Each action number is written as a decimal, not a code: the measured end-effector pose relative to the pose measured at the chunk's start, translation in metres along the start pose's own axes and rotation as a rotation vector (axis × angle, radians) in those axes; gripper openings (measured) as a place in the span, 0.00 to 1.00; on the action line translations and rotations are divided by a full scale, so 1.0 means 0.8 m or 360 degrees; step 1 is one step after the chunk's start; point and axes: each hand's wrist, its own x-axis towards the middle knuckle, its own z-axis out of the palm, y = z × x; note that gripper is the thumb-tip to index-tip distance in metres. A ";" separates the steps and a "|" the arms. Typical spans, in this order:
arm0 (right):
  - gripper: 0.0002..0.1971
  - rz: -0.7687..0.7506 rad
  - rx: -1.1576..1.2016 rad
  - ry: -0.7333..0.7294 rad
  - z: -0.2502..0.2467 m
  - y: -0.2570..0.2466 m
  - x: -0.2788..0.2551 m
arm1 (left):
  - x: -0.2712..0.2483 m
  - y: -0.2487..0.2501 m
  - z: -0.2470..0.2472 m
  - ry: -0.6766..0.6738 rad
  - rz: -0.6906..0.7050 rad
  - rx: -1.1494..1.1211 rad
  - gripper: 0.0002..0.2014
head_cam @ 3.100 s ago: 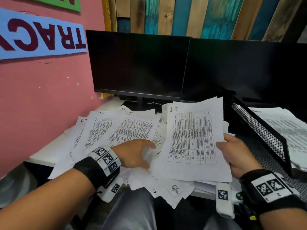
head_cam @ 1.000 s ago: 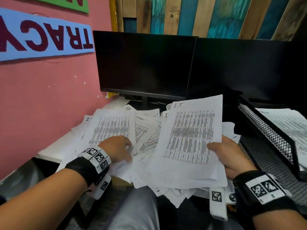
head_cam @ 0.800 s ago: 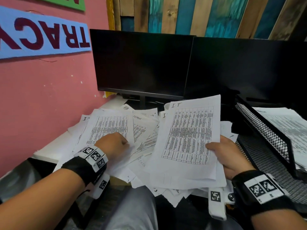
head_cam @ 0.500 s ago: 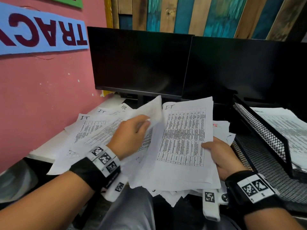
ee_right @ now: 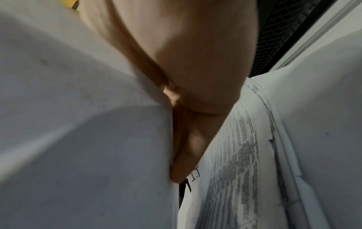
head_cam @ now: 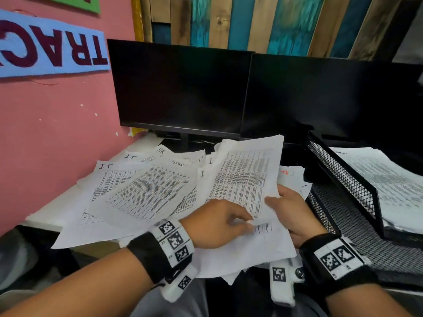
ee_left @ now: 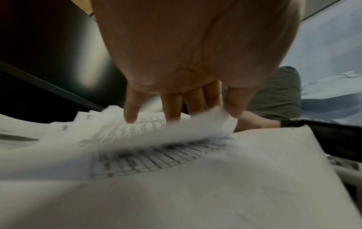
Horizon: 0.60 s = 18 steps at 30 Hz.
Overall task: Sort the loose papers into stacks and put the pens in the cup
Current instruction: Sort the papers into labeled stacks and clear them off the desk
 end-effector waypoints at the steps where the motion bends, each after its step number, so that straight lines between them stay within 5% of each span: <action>1: 0.20 -0.0023 0.0010 0.0031 -0.002 0.000 0.000 | -0.003 -0.008 -0.009 -0.0026 -0.0041 -0.0010 0.12; 6: 0.21 -0.0064 0.0149 0.0134 -0.022 -0.005 0.004 | -0.021 -0.079 -0.072 0.0065 -0.0451 0.0408 0.11; 11: 0.21 -0.0060 0.0184 0.0124 -0.022 -0.011 0.008 | -0.032 -0.100 -0.098 0.0100 -0.0850 0.0661 0.28; 18: 0.21 -0.0032 0.0176 0.0081 -0.010 -0.011 0.008 | -0.023 -0.101 -0.104 -0.0145 -0.1073 0.0933 0.15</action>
